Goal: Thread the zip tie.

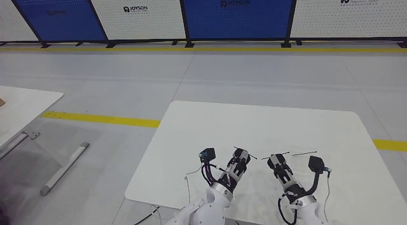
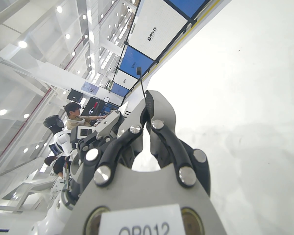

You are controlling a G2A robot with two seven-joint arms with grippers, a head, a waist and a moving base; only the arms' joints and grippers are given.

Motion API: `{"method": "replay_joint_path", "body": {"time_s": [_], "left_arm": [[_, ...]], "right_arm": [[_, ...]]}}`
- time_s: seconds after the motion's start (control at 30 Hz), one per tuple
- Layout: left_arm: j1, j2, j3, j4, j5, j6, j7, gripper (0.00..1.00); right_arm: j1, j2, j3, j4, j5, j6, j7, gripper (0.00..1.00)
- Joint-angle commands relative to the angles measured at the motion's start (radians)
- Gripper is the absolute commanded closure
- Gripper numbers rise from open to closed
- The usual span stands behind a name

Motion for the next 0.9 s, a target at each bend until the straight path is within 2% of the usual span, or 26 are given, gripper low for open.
{"method": "replay_joint_path", "body": {"time_s": [0.0,0.1,0.23,0.33,0.87], "left_arm": [[0.000,0.000,0.000,0.000,0.000,0.000,0.000,1.00],[0.000,0.000,0.000,0.000,0.000,0.000,0.000,1.00],[0.000,0.000,0.000,0.000,0.000,0.000,0.000,1.00],[0.000,0.000,0.000,0.000,0.000,0.000,0.000,1.00],[0.000,0.000,0.000,0.000,0.000,0.000,0.000,1.00]], "right_arm": [[0.000,0.000,0.000,0.000,0.000,0.000,0.000,1.00],[0.001,-0.001,0.001,0.009,0.054,-0.052,0.038,1.00],[0.011,-0.003,0.006,0.039,0.062,-0.099,0.056,1.00],[0.011,-0.006,0.005,0.049,0.052,-0.123,0.027,1.00],[0.023,-0.012,-0.004,0.059,0.052,-0.101,0.040,1.00]]}}
